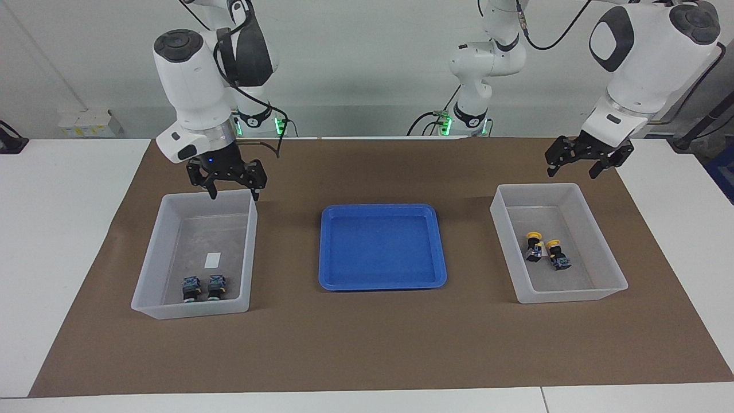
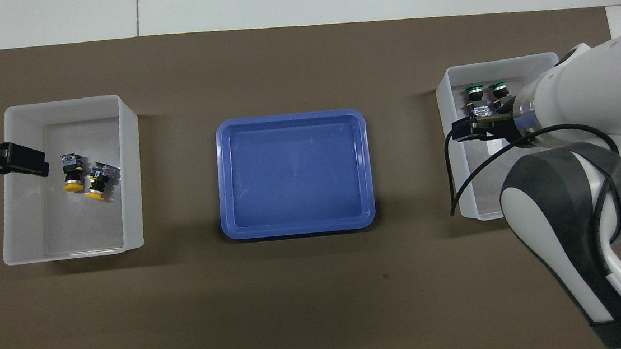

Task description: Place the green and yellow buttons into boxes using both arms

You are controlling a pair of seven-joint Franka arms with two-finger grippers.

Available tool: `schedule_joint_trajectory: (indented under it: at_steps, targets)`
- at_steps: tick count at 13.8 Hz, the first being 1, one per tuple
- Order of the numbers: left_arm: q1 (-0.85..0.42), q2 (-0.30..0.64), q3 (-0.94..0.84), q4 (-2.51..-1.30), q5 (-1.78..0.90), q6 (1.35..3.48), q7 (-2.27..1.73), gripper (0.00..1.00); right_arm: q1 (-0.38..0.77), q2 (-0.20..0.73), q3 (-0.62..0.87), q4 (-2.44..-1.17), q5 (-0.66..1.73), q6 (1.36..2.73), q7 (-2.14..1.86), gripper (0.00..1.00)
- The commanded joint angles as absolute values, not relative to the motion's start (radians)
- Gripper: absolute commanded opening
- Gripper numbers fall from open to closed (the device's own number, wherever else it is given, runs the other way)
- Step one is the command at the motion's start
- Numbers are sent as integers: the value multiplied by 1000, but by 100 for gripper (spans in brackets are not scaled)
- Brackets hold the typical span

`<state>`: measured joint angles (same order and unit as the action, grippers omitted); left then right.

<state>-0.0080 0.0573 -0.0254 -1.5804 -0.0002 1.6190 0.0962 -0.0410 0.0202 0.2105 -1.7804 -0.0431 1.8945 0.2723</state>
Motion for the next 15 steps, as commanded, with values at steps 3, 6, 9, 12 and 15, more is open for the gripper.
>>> schedule_joint_trajectory:
  at_steps: [3, 6, 9, 12, 15]
  targets:
    - [-8, 28, -25, -1614, 15, 1626, 87, 100, -44, 37, 218, -1729, -40, 1850, 282, 100]
    - [-8, 29, -26, -1612, 15, 1628, 87, 100, -44, 38, 218, -1706, -41, 1835, 281, 100]
    - [-8, 29, -25, -1612, 15, 1626, 87, 100, -48, 38, 218, -1689, -41, 1830, 278, 100]
    - [-8, 29, -25, -1614, 15, 1626, 87, 100, -52, 40, 218, -1674, -40, 1825, 276, 100]
    - [-8, 29, -26, -1614, 15, 1626, 87, 100, -61, 40, 218, -1657, -40, 1786, 270, 100]
